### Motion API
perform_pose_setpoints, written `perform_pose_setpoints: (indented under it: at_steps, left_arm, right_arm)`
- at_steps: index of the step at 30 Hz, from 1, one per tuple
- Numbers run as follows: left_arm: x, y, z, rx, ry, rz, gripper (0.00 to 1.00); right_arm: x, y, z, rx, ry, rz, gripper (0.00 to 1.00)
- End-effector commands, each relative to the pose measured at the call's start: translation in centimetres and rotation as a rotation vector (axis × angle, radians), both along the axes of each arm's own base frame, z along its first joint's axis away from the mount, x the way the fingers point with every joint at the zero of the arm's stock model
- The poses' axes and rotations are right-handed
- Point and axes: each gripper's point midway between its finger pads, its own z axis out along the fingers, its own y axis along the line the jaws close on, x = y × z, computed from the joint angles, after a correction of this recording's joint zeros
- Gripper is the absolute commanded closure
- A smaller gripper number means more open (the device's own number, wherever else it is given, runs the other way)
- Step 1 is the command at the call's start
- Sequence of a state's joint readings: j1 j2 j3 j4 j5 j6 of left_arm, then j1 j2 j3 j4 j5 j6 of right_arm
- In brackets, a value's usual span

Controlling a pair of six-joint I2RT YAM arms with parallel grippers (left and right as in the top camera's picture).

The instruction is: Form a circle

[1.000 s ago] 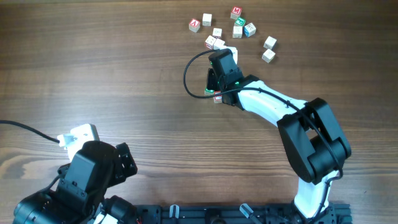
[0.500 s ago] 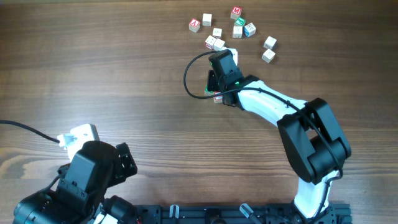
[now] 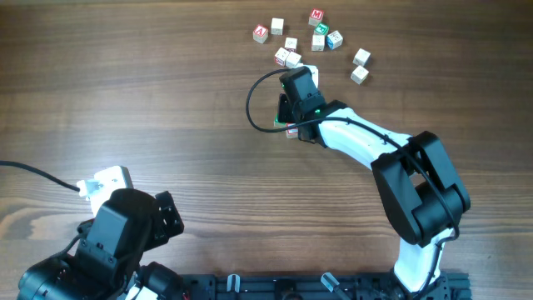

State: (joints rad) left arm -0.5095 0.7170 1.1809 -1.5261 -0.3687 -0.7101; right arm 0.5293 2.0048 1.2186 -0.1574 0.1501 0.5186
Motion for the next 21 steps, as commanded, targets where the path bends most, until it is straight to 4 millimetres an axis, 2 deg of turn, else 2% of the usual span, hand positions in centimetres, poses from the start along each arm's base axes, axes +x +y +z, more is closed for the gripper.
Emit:
perform_pose_setpoints:
  at_steps: [1,21]
  left_arm:
    - [-0.02,0.01,-0.16,-0.005,0.005,0.011,0.0]
    - [-0.02,0.01,-0.16,-0.005,0.005,0.011,0.0]
  right_arm:
    - [0.19,0.6,0.0,0.015,0.005,0.005,0.95]
    - [0.09,0.54,0.11,0.012,0.009,0.005,0.96]
